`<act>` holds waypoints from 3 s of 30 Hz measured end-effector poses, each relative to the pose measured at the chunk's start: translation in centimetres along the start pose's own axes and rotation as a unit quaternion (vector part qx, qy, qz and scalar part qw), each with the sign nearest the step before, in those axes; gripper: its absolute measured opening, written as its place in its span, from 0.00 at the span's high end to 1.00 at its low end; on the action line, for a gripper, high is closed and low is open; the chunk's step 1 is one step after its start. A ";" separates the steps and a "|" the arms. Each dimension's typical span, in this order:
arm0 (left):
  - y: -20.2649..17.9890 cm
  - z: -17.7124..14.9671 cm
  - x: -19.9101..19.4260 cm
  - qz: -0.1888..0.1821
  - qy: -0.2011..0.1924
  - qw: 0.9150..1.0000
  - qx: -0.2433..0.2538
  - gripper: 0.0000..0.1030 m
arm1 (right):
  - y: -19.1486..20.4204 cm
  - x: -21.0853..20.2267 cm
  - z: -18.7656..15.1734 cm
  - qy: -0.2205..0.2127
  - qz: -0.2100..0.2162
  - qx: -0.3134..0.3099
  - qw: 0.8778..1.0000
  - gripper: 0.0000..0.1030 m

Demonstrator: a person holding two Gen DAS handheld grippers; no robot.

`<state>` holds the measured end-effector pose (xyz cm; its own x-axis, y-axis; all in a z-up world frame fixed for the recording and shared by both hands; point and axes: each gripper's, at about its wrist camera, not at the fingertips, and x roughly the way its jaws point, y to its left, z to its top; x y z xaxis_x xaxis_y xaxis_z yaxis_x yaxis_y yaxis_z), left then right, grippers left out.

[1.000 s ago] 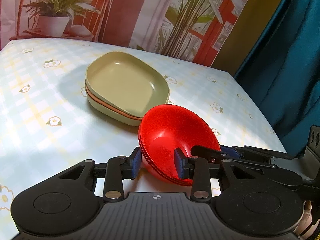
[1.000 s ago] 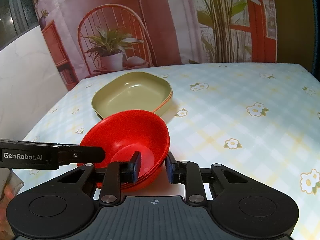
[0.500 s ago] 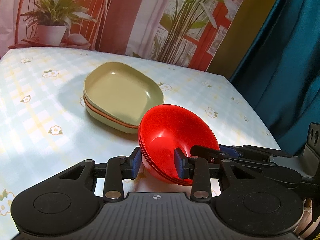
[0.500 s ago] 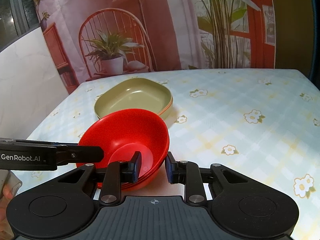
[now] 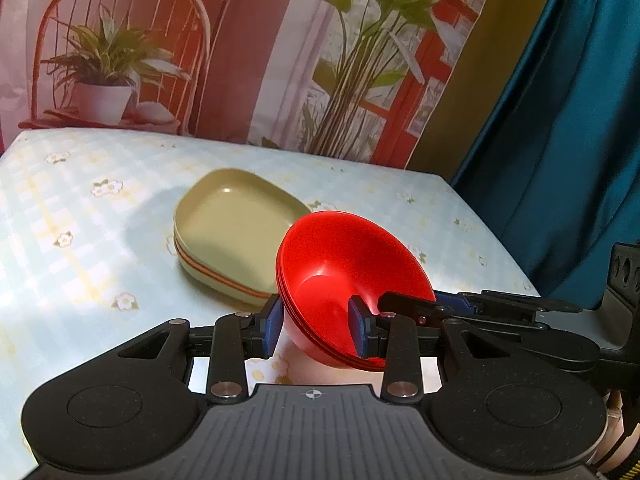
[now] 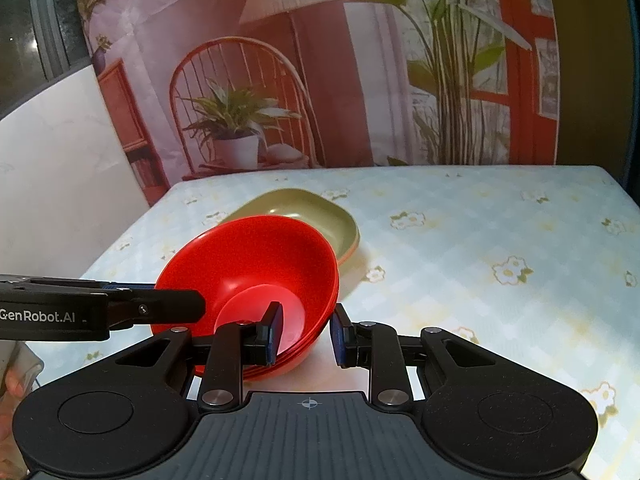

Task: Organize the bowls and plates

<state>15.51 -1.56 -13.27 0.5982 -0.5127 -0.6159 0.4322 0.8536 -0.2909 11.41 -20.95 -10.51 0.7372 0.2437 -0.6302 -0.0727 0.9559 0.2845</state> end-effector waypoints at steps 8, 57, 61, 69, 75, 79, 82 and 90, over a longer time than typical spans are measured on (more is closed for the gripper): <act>0.1 1.4 0.2 0.005 -0.005 1.000 0.004 0.64 | 0.1 0.6 2.3 -0.002 0.008 0.005 1.000 0.77; 4.6 6.1 9.0 0.067 0.042 0.997 0.006 0.64 | -1.0 12.5 7.2 0.034 0.017 -0.017 0.999 0.78; 4.8 6.0 9.2 0.070 0.039 0.997 0.010 0.64 | -0.8 13.1 6.6 0.041 0.016 -0.024 0.999 0.79; 4.5 5.9 9.3 0.074 0.039 0.996 0.020 0.64 | -0.7 13.5 6.4 0.050 0.013 -0.025 0.998 0.79; 4.4 6.1 8.8 0.081 0.035 0.996 0.023 0.62 | -0.3 13.1 6.6 0.044 0.003 -0.037 0.998 0.74; 4.1 6.2 8.2 0.091 0.028 0.995 0.028 0.52 | -0.4 12.6 6.9 0.040 -0.004 -0.041 0.998 0.65; 3.7 6.4 7.6 0.094 0.023 0.995 0.036 0.48 | -0.3 12.0 7.0 0.037 -0.010 -0.043 0.998 0.56; 3.2 6.7 5.6 0.109 0.005 0.993 0.047 0.31 | -0.1 10.1 7.2 0.029 -0.025 -0.047 0.998 0.35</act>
<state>24.77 -2.35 -12.76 0.6783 -0.3147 -0.6640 0.3537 0.9319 -0.0804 23.77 -19.80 -11.71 0.7013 0.2009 -0.6839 -0.1005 0.9777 0.1842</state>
